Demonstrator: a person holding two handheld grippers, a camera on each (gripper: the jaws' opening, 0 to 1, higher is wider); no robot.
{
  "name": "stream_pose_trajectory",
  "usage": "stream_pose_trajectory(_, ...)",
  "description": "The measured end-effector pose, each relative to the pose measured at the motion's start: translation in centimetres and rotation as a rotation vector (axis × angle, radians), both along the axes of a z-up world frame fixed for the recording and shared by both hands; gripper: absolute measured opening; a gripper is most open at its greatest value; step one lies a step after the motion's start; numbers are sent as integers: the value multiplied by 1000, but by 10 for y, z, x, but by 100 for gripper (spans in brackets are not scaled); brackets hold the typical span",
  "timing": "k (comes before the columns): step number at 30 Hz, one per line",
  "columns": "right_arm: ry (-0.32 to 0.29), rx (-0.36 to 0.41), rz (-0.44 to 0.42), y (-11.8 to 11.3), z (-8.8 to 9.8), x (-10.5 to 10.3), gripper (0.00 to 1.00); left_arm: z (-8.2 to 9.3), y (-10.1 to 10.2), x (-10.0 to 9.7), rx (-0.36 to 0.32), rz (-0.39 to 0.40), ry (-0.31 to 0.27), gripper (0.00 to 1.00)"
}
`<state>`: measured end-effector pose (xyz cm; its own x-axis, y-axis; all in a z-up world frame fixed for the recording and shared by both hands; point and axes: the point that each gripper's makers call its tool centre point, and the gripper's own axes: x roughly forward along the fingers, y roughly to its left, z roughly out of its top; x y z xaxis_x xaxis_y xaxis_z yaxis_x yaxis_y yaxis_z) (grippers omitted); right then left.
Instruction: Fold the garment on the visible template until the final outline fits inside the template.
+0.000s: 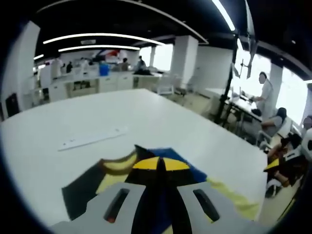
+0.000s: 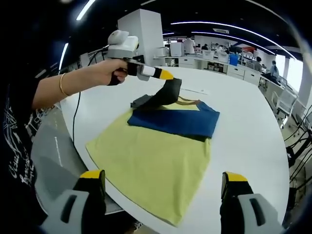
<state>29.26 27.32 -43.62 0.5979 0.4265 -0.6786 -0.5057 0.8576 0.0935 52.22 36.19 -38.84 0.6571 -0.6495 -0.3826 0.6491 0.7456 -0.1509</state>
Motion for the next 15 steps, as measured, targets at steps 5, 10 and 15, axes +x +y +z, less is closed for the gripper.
stream_pose_trajectory(5, 8, -6, -6, -4, -2, -2, 99, -3, -17, -9, -4, -39, 0, 0)
stream_pose_trajectory(10, 14, -7, -10, -6, -4, -3, 99, -9, -33, -16, -23, -69, 15, 0)
stream_pose_trajectory(15, 18, -5, -17, -8, -6, -3, 99, -17, -50, -24, -34, -94, 31, 0)
